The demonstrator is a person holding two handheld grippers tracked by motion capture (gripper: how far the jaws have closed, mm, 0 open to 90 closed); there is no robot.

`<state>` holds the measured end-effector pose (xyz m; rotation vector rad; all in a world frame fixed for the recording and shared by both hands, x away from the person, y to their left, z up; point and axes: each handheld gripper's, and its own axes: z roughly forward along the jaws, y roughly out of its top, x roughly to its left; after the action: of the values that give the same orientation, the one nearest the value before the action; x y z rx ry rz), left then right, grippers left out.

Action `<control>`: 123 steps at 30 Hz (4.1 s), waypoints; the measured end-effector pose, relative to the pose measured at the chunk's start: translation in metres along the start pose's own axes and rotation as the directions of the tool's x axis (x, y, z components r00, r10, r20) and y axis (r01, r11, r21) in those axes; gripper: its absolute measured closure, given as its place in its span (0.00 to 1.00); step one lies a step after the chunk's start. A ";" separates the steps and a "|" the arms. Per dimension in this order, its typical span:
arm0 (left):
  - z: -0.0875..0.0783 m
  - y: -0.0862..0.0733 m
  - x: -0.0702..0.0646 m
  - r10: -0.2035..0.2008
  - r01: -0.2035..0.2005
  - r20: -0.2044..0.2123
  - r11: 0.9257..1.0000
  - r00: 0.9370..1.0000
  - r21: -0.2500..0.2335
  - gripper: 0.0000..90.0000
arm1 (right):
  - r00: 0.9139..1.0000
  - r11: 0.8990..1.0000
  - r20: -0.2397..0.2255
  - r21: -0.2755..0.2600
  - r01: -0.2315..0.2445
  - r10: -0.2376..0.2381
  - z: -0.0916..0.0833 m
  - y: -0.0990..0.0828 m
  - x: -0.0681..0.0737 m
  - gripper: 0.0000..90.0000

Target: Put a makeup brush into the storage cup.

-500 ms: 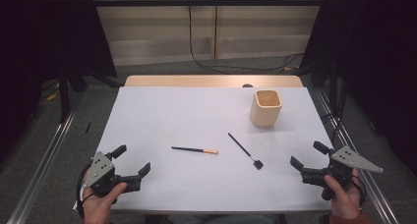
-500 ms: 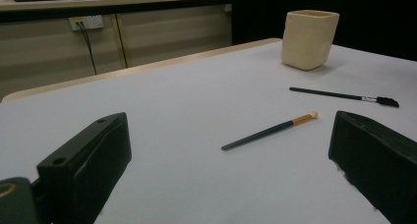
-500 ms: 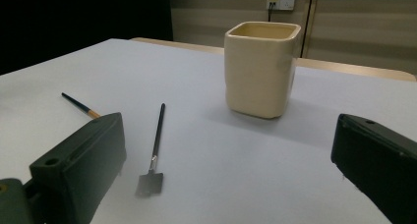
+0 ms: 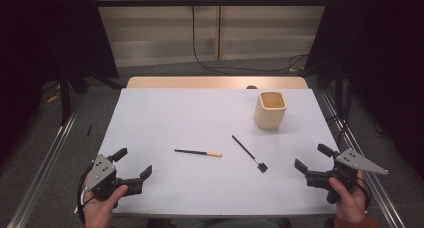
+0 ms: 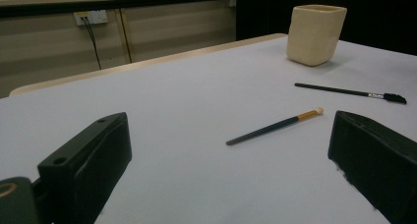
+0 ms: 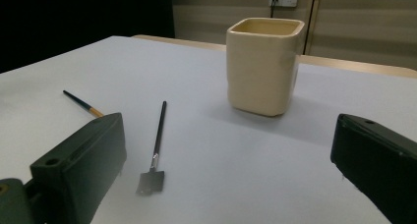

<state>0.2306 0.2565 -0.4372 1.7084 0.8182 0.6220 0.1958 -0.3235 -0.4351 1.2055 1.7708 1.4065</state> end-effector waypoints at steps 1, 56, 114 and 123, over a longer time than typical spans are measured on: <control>-0.001 0.000 0.000 0.002 -0.002 0.002 1.000 1.000 -0.001 0.03 | 1.000 1.000 -0.004 0.003 -0.003 0.003 0.000 0.000 0.000 0.00; 0.062 0.035 -0.020 0.029 -0.033 0.221 0.999 0.975 0.013 0.02 | 0.999 1.000 -0.038 -0.007 -0.001 0.001 0.000 0.001 0.004 0.00; 0.173 0.094 -0.023 0.137 -0.283 0.400 0.900 0.906 0.333 0.06 | 0.998 1.000 -0.070 0.008 0.010 -0.009 0.002 0.000 0.004 0.00; 0.187 0.092 -0.030 0.162 -0.384 0.462 0.812 0.872 0.440 0.06 | 0.997 1.000 -0.079 0.015 0.008 -0.007 0.002 0.000 0.005 0.00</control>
<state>0.3715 0.1052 -0.4001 2.3897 0.4506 0.2135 0.1957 -0.3181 -0.4353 1.1645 1.8403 1.4574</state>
